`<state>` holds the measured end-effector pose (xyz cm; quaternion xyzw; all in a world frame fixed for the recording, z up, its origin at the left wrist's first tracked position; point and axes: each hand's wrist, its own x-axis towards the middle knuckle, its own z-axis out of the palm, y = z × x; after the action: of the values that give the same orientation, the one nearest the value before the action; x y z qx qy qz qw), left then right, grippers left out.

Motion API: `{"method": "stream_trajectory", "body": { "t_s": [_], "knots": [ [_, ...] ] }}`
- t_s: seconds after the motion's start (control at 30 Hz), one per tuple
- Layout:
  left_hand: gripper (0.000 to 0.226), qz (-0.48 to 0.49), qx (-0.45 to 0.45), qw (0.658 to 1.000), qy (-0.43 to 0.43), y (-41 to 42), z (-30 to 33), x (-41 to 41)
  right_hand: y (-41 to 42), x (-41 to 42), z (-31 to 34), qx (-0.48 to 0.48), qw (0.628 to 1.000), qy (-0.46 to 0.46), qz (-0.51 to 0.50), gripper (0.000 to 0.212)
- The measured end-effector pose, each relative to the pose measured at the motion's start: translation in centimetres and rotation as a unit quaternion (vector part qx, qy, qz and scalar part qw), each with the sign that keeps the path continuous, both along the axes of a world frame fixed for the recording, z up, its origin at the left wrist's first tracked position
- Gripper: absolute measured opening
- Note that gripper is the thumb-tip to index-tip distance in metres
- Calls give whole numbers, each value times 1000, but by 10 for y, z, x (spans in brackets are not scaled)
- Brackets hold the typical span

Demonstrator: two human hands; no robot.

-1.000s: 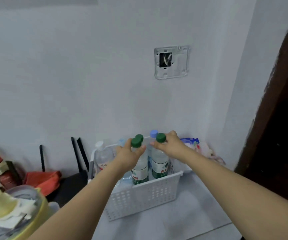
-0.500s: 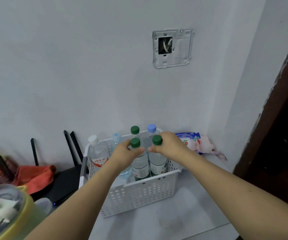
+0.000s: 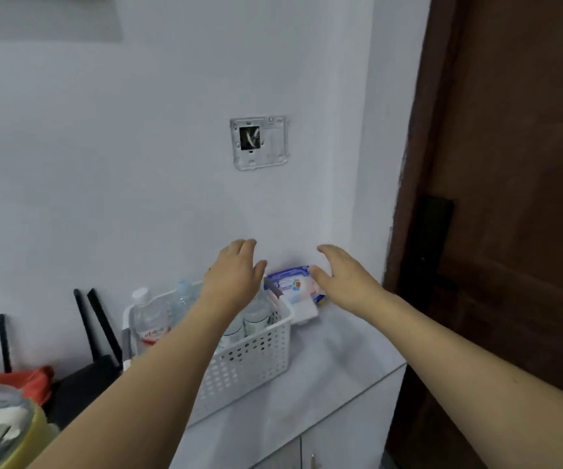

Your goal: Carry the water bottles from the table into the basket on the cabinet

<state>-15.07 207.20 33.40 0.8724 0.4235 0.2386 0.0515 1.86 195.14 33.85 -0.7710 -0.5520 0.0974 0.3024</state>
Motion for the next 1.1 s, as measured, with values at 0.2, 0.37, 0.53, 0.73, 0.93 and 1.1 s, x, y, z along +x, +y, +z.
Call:
{"method": "stream_trajectory", "body": {
  "t_s": [0.2, 0.37, 0.53, 0.73, 0.93, 1.1],
  "knots": [
    [44, -133, 70, 988, 27, -48, 20, 47, -87, 14, 25, -3, 994, -36, -102, 56],
    [43, -198, 89, 976, 26, -101, 36, 75, -164, 26, 35, -1, 983, -50, -174, 58],
    [48, -254, 89, 963, 9, -165, 47, 103, -248, 35, 39, -17, 967, -75, -244, 57],
    [46, -339, 93, 936, -8, -271, 55, 138, -368, 32, 49, -29, 938, -89, -334, 56],
    [51, -452, 103, 886, -17, -402, 60, 167, -500, 14, 53, -39, 896, -93, -433, 55],
    [50, -545, 103, 831, -45, -516, 67, 182, -606, -14, 55, -42, 850, -85, -518, 55]
  ]
}}
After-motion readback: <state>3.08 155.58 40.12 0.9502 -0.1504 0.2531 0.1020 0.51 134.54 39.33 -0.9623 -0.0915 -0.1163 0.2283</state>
